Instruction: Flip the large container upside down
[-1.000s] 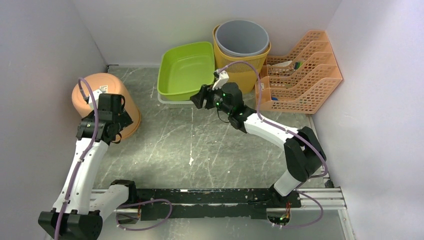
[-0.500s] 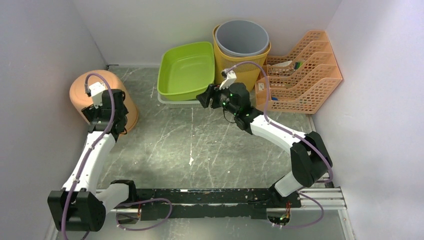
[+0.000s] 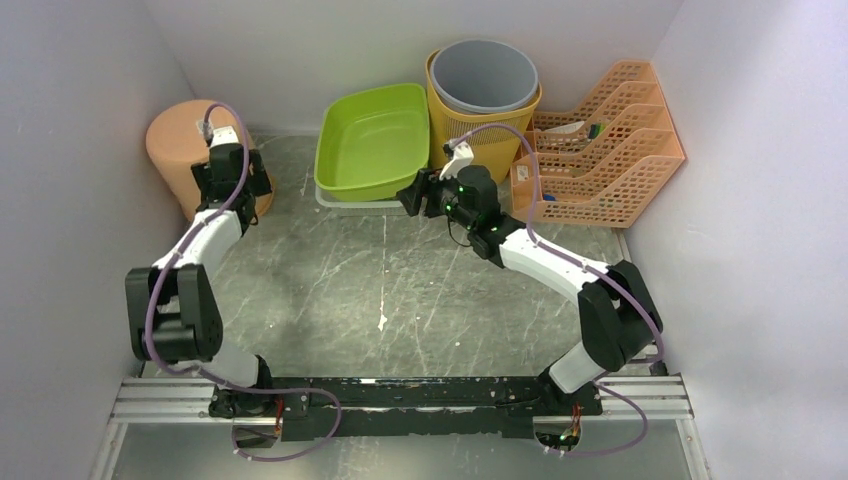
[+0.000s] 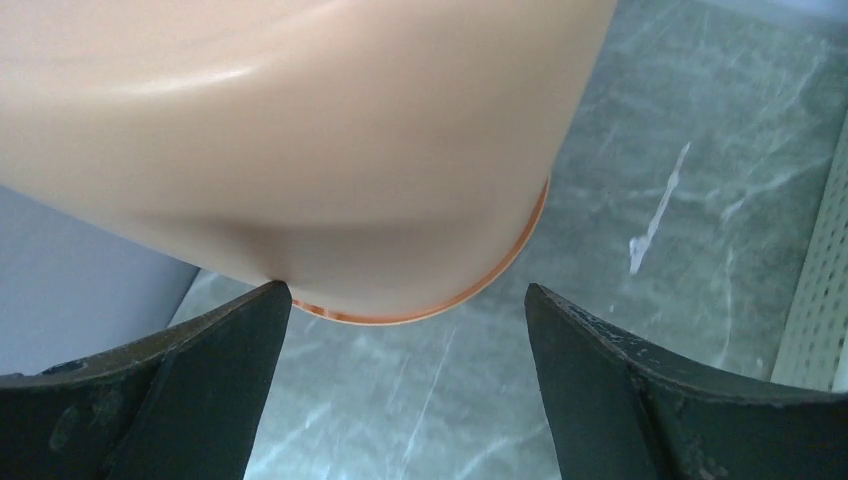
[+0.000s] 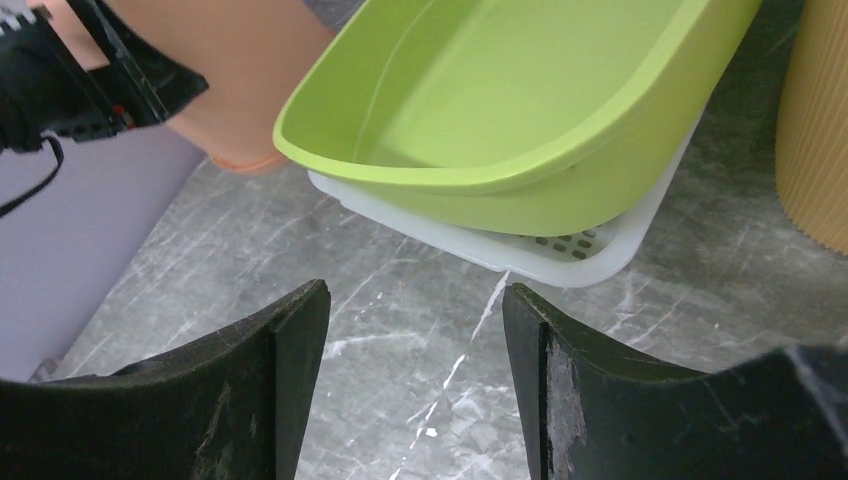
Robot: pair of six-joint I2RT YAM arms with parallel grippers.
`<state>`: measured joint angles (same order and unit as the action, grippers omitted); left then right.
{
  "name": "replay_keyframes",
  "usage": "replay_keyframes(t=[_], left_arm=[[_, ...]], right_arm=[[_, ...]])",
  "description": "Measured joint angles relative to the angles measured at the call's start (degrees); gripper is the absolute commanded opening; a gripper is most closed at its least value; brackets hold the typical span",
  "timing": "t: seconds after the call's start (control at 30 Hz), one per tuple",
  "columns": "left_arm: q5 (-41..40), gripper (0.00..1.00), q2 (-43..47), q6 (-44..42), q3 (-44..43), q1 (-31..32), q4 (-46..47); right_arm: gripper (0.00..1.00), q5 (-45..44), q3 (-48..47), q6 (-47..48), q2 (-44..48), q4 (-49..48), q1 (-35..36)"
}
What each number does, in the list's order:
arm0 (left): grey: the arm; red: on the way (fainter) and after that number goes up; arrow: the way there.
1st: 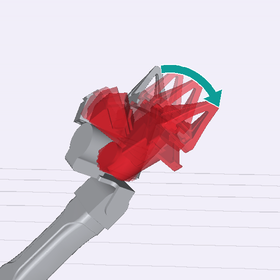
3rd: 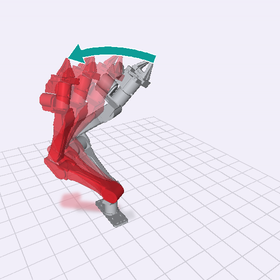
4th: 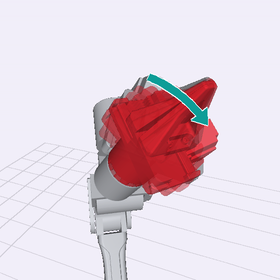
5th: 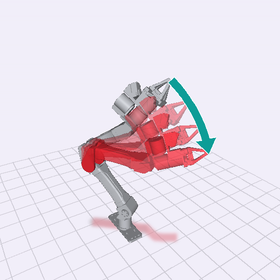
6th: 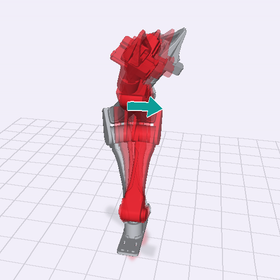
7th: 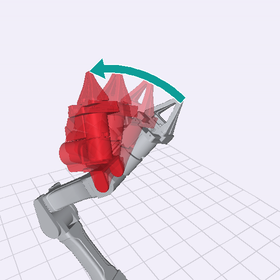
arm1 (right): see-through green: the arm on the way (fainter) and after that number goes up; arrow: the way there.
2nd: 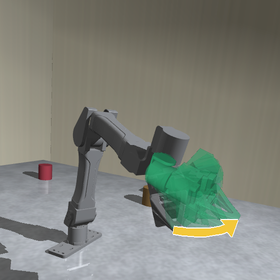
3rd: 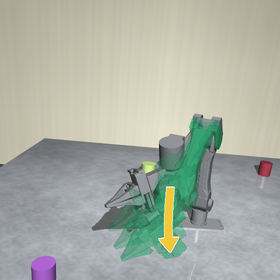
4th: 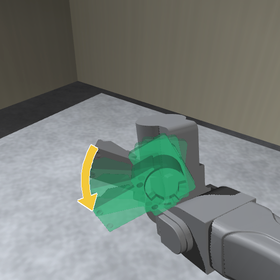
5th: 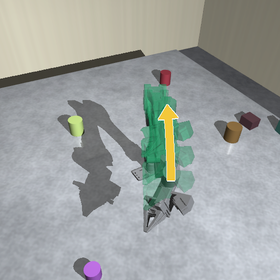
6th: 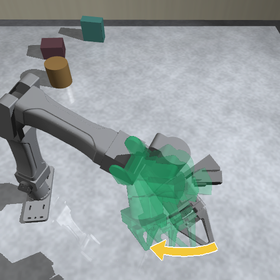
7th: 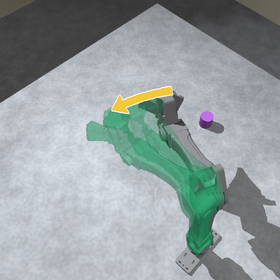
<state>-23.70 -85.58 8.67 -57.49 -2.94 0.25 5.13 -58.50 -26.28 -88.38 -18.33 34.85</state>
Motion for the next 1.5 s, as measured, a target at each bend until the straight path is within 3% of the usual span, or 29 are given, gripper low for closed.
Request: replay_keyframes(t=[0.57, 0.77, 1.0, 1.13, 1.2, 1.27, 1.37, 1.5], left_arm=[[13.07, 1.0, -18.21, -6.49, -15.02, -2.75, 13.53], [14.75, 1.0, -18.38, -6.49, -15.76, -2.75, 13.35], [17.14, 1.0, -11.87, -5.44, -15.82, -1.07, 4.17], [17.92, 1.0, -4.81, -8.24, -15.87, 5.51, -0.11], [18.36, 1.0, -1.77, -11.13, -16.11, 12.28, -1.95], [20.31, 0.99, 0.22, -13.9, -16.22, 19.17, -3.65], [26.62, 1.0, 2.25, -17.29, -14.93, 27.26, -4.11], [33.0, 1.0, 2.86, -20.02, -13.0, 28.52, -4.15]], right_arm=[[0.65, -1.77, -2.71, 2.82, -3.43, 2.91, -1.66], [0.65, -1.95, -3.23, 3.26, -4.39, 3.41, -1.92], [0.65, -1.88, -3.5, 3.26, -4.07, 5.18, -2.91], [0.66, -2.23, -3.52, 2.51, -1.77, 7.54, -4.59], [0.69, -3.45, -3.96, 2.34, -0.11, 9.09, -5.46], [0.78, -5.84, -5.11, 2.23, 1.44, 11.21, -6.14], [0.81, -9.7, -6.29, 1.92, 3.96, 14.12, -7.58], [0.83, -13.88, -6.97, 1.57, 6.73, 18.27, -11.8]])
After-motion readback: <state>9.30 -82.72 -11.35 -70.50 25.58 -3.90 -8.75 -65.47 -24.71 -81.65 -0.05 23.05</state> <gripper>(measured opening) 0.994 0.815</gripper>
